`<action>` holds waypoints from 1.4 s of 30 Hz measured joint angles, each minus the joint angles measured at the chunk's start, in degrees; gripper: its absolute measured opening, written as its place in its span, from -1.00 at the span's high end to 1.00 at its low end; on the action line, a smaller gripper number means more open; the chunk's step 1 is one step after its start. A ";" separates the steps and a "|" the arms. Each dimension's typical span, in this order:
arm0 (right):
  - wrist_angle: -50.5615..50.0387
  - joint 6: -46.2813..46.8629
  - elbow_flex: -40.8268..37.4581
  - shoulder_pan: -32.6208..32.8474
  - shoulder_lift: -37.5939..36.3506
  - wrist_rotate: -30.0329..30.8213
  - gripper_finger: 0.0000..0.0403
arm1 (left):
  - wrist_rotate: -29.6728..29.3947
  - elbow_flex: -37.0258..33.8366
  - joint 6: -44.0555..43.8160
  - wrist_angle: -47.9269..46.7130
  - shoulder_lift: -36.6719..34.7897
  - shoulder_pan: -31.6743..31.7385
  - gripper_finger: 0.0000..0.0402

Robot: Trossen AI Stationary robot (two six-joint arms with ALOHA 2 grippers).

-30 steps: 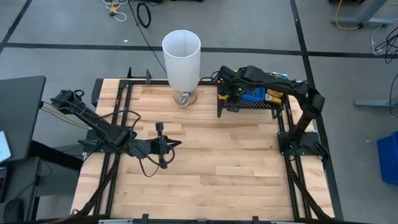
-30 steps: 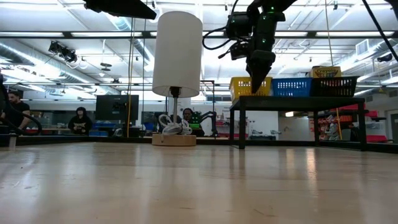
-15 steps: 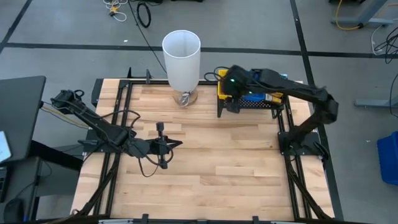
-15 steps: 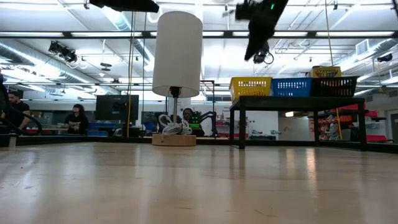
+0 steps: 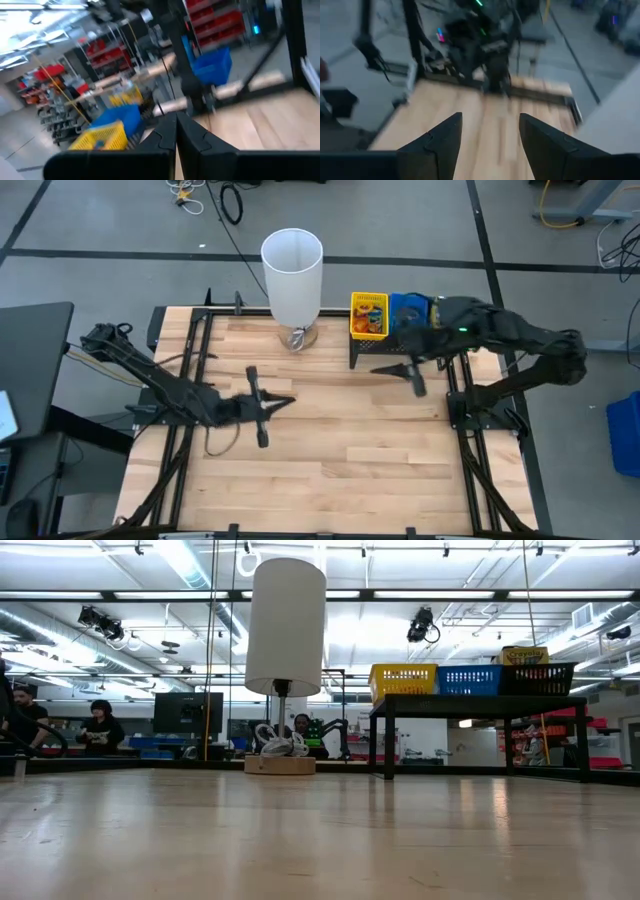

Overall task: Pick & Place Office Desk Supplies
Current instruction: Return to Home Position

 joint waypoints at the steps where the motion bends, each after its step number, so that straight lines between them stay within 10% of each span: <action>1: 1.27 0.51 0.00 0.91 -0.84 0.03 -0.02 | 0.00 1.34 0.12 -0.15 -0.65 0.02 0.97; 15: 4.31 10.40 -0.02 3.53 -5.24 0.40 -0.02 | 25.91 30.56 -11.24 -33.00 -2.09 6.56 0.97; 32: 3.63 3.05 -0.02 7.67 -7.85 7.33 -0.02 | 24.61 31.50 -16.82 -34.55 -0.96 8.31 0.88; 42: 10.52 0.23 -9.78 11.23 -9.71 7.68 -0.02 | 38.32 26.25 -15.18 -37.04 -6.13 9.43 0.88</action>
